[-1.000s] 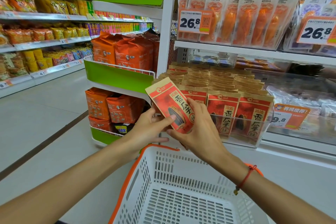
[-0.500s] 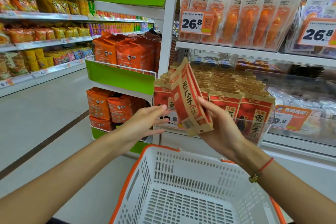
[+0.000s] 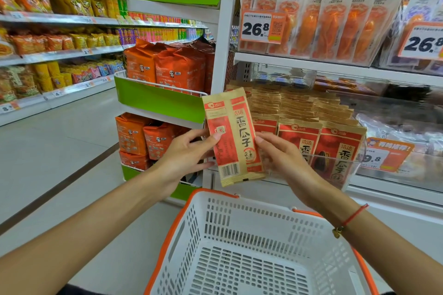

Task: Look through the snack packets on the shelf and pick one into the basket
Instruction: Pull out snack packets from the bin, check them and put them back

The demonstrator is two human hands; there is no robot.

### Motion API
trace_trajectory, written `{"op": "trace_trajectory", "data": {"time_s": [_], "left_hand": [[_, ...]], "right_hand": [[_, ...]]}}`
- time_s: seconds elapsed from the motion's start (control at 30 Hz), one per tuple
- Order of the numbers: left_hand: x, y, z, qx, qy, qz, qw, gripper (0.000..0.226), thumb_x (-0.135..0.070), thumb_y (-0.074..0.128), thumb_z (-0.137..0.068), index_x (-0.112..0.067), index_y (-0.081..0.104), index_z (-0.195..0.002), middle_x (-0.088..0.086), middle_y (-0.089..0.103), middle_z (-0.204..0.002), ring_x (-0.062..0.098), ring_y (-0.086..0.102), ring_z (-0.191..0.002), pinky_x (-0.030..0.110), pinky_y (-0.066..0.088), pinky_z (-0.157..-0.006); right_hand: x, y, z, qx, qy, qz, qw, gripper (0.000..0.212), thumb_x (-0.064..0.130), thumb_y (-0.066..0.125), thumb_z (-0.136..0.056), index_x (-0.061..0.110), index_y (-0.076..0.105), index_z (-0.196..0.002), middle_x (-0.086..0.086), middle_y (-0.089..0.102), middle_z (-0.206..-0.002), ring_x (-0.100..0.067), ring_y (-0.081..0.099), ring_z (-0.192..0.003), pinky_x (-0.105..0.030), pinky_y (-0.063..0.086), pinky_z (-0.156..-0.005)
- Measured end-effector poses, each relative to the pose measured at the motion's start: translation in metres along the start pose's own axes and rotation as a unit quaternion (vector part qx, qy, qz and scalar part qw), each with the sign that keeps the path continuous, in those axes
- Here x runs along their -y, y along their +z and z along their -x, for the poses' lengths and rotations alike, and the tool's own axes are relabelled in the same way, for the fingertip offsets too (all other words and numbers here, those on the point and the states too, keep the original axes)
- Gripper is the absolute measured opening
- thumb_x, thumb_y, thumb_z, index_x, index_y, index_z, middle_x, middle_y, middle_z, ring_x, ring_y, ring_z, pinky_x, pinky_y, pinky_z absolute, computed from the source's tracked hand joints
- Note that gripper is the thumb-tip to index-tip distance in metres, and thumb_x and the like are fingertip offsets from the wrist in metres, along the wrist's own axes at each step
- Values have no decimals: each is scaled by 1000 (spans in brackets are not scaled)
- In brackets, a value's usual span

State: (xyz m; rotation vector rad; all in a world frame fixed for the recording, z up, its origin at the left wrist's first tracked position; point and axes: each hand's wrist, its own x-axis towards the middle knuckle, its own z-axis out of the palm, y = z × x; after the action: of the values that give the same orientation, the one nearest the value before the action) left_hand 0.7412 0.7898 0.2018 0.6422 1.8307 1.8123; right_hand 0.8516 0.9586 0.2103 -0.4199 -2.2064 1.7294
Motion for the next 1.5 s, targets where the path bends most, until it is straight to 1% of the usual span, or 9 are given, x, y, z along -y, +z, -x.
{"op": "trace_trajectory", "data": {"time_s": [0.1,0.3,0.47,0.63,0.83,1.0,1.13,1.33,1.5], "left_hand": [[2,1,1,29,-11,-49,998,36,-38,65,-88,-25,60,-121,-3,75,-104,10,69,-102,37,54,-94],[4,12,7,145,-47,-101,983,32,-31,64,-90,-23,60,-120,-2,75,-104,7,70,-97,19,57,-72],[4,14,5,163,-54,-95,981,32,-32,63,-90,-23,60,-120,-1,75,-104,9,70,-100,26,57,-83],[5,16,5,169,-65,-88,979,32,-32,62,-91,-23,59,-121,-2,75,-105,8,70,-100,22,58,-78],[8,14,4,132,-46,-56,989,36,-31,64,-89,-24,59,-123,1,74,-109,9,69,-101,24,59,-76],[7,9,0,61,-15,-13,998,34,-32,64,-89,-24,59,-121,0,73,-111,9,70,-101,31,57,-83],[5,6,-1,6,-10,53,999,33,-26,62,-92,-17,58,-123,3,74,-106,9,71,-95,23,59,-72],[4,0,-3,-20,-30,99,994,33,-27,59,-94,-17,58,-126,1,75,-102,12,70,-100,30,57,-81],[6,0,-3,-13,-29,105,994,32,-26,58,-94,-17,58,-125,2,75,-103,13,70,-100,30,58,-81]], "right_hand": [[0,-5,-2,-35,-35,1,999,29,31,61,-92,23,63,-120,6,73,-102,-10,69,-94,-21,54,-73],[1,-3,-2,-126,-46,-31,990,15,31,63,-91,19,70,-85,5,75,-76,-8,72,-70,-19,57,-58],[-1,-4,-1,-148,-57,-44,986,13,28,66,-89,18,70,-83,4,74,-71,-11,72,-66,-17,54,-52],[-6,-4,-1,-151,-47,-62,986,13,28,66,-89,16,71,-87,4,75,-73,-10,72,-65,-15,50,-50],[-8,0,-3,-143,-35,-47,988,28,35,65,-89,10,62,-102,-5,75,-87,-13,73,-75,-24,58,-60],[-7,5,-1,-123,-52,22,991,31,37,63,-90,17,49,-109,-3,64,-102,-13,65,-89,-20,51,-61],[-5,8,3,-79,-82,44,993,29,18,67,-89,16,48,-112,5,61,-103,-10,62,-87,-26,57,-73],[-7,2,2,11,-143,48,988,49,-6,67,-84,24,57,-121,9,61,-124,-5,59,-112,-21,55,-86],[-10,-1,1,21,-150,33,988,55,-11,65,-83,26,57,-122,12,61,-125,-6,58,-117,-26,53,-94]]}}
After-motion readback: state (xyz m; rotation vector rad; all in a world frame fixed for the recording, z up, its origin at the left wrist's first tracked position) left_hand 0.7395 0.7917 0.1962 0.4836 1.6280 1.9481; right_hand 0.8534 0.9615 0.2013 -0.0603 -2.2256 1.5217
